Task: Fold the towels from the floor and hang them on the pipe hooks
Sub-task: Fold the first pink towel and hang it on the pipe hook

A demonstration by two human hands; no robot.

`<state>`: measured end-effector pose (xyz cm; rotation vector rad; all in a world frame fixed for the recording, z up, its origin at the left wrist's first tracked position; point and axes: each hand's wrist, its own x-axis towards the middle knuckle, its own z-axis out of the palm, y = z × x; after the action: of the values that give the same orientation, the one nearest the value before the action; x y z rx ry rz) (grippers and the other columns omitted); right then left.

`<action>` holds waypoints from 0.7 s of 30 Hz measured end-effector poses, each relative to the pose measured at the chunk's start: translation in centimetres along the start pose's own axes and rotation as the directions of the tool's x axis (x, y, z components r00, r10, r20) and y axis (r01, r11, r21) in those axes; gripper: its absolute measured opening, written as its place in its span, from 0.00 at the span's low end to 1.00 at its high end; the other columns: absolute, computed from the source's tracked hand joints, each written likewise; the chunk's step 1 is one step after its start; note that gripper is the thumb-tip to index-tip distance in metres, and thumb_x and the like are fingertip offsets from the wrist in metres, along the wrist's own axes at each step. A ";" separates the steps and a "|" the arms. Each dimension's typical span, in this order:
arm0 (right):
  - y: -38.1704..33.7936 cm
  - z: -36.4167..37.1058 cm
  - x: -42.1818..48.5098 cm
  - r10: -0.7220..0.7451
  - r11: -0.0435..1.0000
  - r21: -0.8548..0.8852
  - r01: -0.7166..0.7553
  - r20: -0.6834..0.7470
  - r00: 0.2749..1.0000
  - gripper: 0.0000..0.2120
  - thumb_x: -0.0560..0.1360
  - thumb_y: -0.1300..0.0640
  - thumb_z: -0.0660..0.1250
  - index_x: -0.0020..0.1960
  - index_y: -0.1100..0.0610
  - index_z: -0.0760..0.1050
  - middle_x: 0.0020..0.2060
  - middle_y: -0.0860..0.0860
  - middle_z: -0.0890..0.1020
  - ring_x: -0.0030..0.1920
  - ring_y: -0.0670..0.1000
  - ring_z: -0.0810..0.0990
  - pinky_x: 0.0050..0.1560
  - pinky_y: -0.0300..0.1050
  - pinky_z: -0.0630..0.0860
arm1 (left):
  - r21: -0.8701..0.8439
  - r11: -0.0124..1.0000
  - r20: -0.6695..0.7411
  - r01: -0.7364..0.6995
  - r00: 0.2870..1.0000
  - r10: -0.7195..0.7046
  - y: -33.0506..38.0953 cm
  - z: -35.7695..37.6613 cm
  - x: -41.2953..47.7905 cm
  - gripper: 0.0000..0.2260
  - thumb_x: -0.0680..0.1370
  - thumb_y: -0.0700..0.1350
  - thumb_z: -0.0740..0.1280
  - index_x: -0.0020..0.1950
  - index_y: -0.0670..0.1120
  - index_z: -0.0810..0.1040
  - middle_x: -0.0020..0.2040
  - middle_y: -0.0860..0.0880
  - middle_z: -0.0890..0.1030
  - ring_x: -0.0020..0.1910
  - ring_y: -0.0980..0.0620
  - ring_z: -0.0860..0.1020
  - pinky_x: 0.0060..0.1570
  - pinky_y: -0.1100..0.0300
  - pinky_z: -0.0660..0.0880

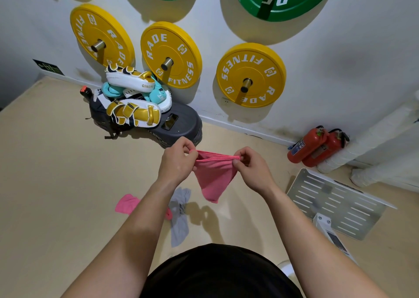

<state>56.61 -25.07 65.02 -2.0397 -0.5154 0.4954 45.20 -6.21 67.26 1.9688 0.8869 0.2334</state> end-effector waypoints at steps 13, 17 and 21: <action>-1.9 -0.9 0.9 -0.044 0.978 0.206 0.043 0.002 0.999 0.07 0.77 0.63 0.64 0.46 0.52 0.75 0.39 0.46 0.76 0.38 0.46 0.72 0.42 0.43 0.69 | -0.236 0.970 0.078 0.062 0.996 -0.045 -0.3 0.3 0.4 0.03 0.78 0.45 0.65 0.46 0.47 0.76 0.33 0.51 0.77 0.30 0.51 0.75 0.35 0.55 0.72; -1.5 -1.0 1.3 -0.021 0.972 0.233 0.025 -0.022 1.000 0.08 0.77 0.62 0.64 0.45 0.50 0.75 0.39 0.45 0.76 0.39 0.47 0.73 0.42 0.47 0.70 | -0.291 0.956 0.232 0.040 0.972 0.030 -0.4 0.3 -0.2 0.16 0.72 0.51 0.77 0.55 0.49 0.78 0.46 0.52 0.82 0.39 0.51 0.80 0.37 0.56 0.80; -0.9 -1.2 1.4 0.019 0.974 0.228 -0.018 -0.002 1.000 0.08 0.78 0.62 0.63 0.45 0.49 0.74 0.40 0.46 0.76 0.39 0.47 0.73 0.43 0.48 0.71 | -0.165 0.984 0.210 -0.067 0.972 0.102 -0.9 0.3 0.3 0.14 0.69 0.44 0.79 0.53 0.50 0.82 0.43 0.52 0.83 0.38 0.50 0.78 0.42 0.52 0.77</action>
<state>58.27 -24.71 66.13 -1.8268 -0.4165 0.5359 45.11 -6.00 66.29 1.8462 0.6244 0.1283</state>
